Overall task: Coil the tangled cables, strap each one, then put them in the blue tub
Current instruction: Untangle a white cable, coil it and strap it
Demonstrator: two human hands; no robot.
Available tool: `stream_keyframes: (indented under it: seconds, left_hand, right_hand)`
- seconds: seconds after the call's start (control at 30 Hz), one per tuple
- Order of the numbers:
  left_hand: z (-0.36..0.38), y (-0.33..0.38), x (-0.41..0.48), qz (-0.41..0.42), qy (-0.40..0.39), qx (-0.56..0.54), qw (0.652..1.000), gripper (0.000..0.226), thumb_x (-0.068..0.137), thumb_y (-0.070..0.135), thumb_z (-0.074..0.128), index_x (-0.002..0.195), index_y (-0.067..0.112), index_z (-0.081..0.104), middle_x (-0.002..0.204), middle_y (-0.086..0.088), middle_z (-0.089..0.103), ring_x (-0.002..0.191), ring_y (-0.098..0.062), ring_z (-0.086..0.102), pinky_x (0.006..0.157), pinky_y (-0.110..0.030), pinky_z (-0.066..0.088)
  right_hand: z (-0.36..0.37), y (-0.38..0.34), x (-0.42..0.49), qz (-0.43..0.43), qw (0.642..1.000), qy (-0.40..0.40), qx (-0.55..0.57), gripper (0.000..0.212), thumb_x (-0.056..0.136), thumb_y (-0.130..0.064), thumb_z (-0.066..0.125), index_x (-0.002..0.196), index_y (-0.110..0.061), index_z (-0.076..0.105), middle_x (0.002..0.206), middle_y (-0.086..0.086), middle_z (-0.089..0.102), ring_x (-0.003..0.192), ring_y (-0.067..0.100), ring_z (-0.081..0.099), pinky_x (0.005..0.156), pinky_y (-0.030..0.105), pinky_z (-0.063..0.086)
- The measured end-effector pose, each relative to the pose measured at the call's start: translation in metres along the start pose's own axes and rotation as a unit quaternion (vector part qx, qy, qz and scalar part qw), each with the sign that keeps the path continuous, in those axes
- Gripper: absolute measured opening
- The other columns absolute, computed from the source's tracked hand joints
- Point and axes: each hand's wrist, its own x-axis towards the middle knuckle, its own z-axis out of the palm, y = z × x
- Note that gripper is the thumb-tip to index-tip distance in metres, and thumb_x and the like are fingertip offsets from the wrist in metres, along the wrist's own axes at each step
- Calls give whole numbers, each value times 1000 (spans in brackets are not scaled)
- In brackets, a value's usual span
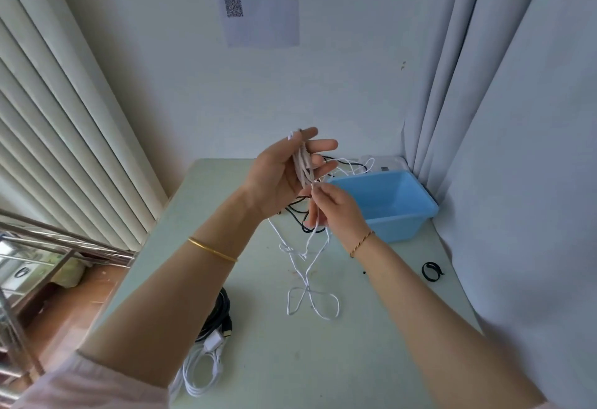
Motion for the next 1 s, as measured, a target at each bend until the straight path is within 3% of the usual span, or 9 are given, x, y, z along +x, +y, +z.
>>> stream_keyframes:
  seconds: [0.2, 0.3, 0.4, 0.5, 0.6, 0.73, 0.83, 0.9, 1.0]
  left_hand:
    - [-15, 1, 16, 93, 111, 6, 989, 23, 104, 12, 30, 124, 7, 39, 104, -16, 68, 79, -19, 65, 89, -34, 48]
    - [-22, 1, 19, 125, 147, 154, 969, 24, 103, 12, 34, 112, 13, 56, 132, -12, 55, 93, -21, 65, 89, -27, 46]
    - [-24, -4, 11, 113, 111, 459, 874, 21, 99, 12, 45, 100, 2, 64, 135, 12, 44, 120, -17, 56, 87, -10, 42]
    - [-29, -8, 5, 39, 16, 678, 734, 24, 100, 20, 45, 87, 1, 51, 133, -3, 58, 112, -23, 60, 89, -26, 45]
    - [-15, -6, -5, -81, -8, 606, 792, 39, 102, 36, 35, 84, 6, 51, 81, -12, 71, 68, -25, 66, 67, -28, 51]
    - [7, -1, -10, -143, -100, 595, 784, 33, 99, 34, 48, 76, 11, 56, 55, -4, 61, 44, -15, 48, 47, -23, 45]
    - [12, 3, -9, -163, -118, 441, 875, 39, 96, 23, 50, 100, -13, 62, 44, -2, 47, 34, -11, 29, 37, -17, 26]
    - [12, 7, -5, -168, -107, 280, 939, 42, 99, 22, 36, 109, -14, 57, 40, 2, 41, 30, -6, 24, 33, -15, 18]
    - [8, 8, 4, -150, -67, 110, 980, 48, 101, 32, 24, 107, -3, 56, 43, 5, 43, 30, -2, 30, 32, -14, 18]
  right_hand:
    - [-17, -19, -16, 67, 984, -162, -32, 28, 101, -19, 41, 96, -1, 63, 51, 1, 50, 38, 12, 44, 58, 37, 56]
    - [-23, -30, -27, 73, 964, -228, -113, 23, 98, -17, 48, 95, 0, 63, 51, 2, 53, 38, 14, 49, 65, 50, 54]
    - [-27, -44, -32, 51, 961, -230, -142, 13, 93, -11, 55, 95, -1, 63, 49, 1, 53, 36, 14, 48, 53, 37, 52]
    - [-41, -56, -24, -10, 984, -83, -157, 7, 89, -9, 61, 85, -10, 67, 55, -1, 55, 38, 9, 48, 41, 19, 41]
    - [-56, -56, -14, -73, 986, 41, -144, 22, 86, -9, 64, 74, -27, 67, 50, -11, 53, 42, 6, 44, 45, 23, 46]
    - [-55, -43, -7, -79, 991, 67, -81, 22, 88, -8, 62, 77, -26, 69, 62, 1, 57, 54, 6, 50, 55, 22, 52]
    - [-55, -25, -2, -38, 995, 57, -74, 14, 88, -14, 64, 78, -21, 70, 63, -2, 62, 56, 3, 56, 60, 20, 48]
    - [-52, -9, -3, 8, 995, 21, -93, 9, 87, -14, 64, 83, -15, 72, 64, -7, 67, 62, 3, 58, 67, 20, 47]
    - [-48, 3, -9, 44, 997, -48, -43, 14, 90, -4, 58, 92, -14, 68, 73, -2, 68, 71, 4, 60, 72, 19, 50]
